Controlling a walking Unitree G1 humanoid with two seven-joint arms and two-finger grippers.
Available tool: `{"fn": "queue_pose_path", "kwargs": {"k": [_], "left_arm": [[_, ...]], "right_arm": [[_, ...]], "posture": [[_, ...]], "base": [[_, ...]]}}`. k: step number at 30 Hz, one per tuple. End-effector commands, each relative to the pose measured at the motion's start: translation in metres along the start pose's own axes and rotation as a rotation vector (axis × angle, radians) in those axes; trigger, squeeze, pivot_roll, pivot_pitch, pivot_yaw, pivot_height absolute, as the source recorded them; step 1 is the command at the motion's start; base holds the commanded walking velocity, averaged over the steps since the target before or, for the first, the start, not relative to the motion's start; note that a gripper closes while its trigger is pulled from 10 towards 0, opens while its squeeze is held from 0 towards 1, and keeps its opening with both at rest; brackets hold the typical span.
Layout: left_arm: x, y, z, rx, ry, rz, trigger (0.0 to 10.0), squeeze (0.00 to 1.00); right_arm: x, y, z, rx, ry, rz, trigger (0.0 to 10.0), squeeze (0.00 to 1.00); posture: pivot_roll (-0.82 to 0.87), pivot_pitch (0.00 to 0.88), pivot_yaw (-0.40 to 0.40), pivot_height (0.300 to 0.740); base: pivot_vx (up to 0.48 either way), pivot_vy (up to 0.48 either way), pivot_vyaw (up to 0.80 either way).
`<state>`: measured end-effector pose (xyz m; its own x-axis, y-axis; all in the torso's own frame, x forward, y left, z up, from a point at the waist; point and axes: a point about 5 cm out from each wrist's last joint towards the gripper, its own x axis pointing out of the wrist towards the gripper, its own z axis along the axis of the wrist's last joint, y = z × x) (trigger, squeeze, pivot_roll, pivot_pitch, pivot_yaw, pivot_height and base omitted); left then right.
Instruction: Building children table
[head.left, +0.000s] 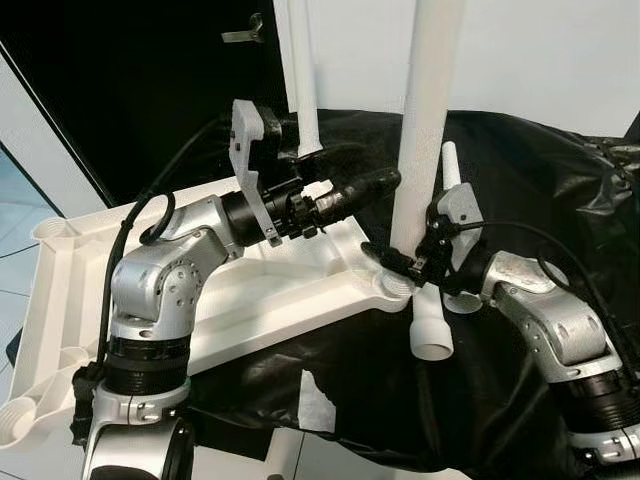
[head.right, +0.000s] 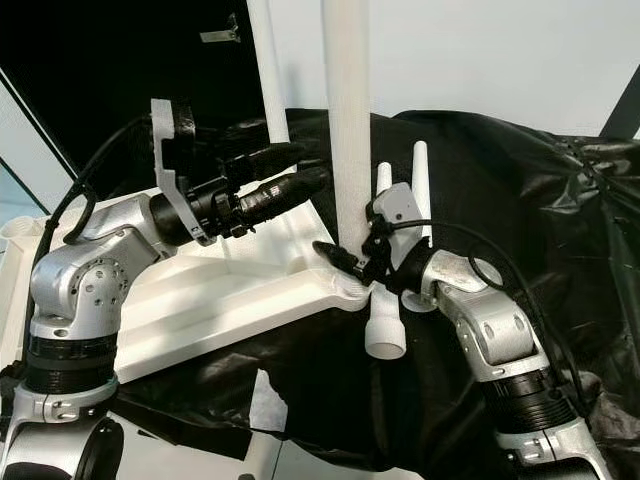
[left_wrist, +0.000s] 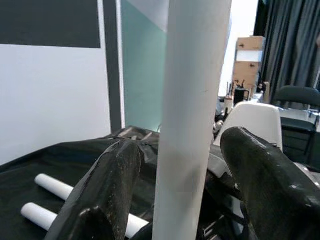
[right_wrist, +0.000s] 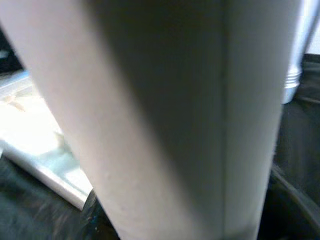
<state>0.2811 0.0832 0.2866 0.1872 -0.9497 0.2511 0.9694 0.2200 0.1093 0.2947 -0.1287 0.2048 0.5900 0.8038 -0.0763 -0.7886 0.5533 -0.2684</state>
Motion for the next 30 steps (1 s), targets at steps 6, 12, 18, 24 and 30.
{"fn": "queue_pose_path", "kwargs": {"k": [6,12,18,24,30], "left_arm": [[0.013,-0.008,-0.002,0.030,0.037,-0.125,10.0,0.00],[0.024,-0.006,-0.006,0.036,0.061,-0.098,10.0,0.00],[0.026,-0.007,-0.005,0.033,0.061,-0.103,10.0,0.00],[0.025,-0.003,-0.001,0.006,0.040,-0.085,0.0,0.00],[0.026,-0.003,-0.001,0.005,0.041,-0.079,0.0,0.00]], "right_arm": [[0.003,0.007,0.005,-0.025,0.019,0.163,10.0,0.00],[0.006,0.015,0.004,-0.046,0.050,0.268,10.0,0.00],[0.007,0.017,0.003,-0.050,0.056,0.289,10.0,0.00],[0.006,0.016,0.001,-0.051,0.063,0.299,10.0,0.00],[0.007,0.016,0.000,-0.043,0.060,0.282,10.0,0.00]], "posture": [[0.00,0.000,0.008,0.740],[0.00,0.000,0.005,0.740],[0.00,0.000,0.009,0.740],[0.00,0.000,0.015,0.740],[0.00,0.000,0.019,0.740]], "base": [[0.000,0.000,0.00],[0.000,0.000,0.00],[0.000,0.000,0.00],[0.000,0.000,0.00],[0.000,0.000,0.00]]}}
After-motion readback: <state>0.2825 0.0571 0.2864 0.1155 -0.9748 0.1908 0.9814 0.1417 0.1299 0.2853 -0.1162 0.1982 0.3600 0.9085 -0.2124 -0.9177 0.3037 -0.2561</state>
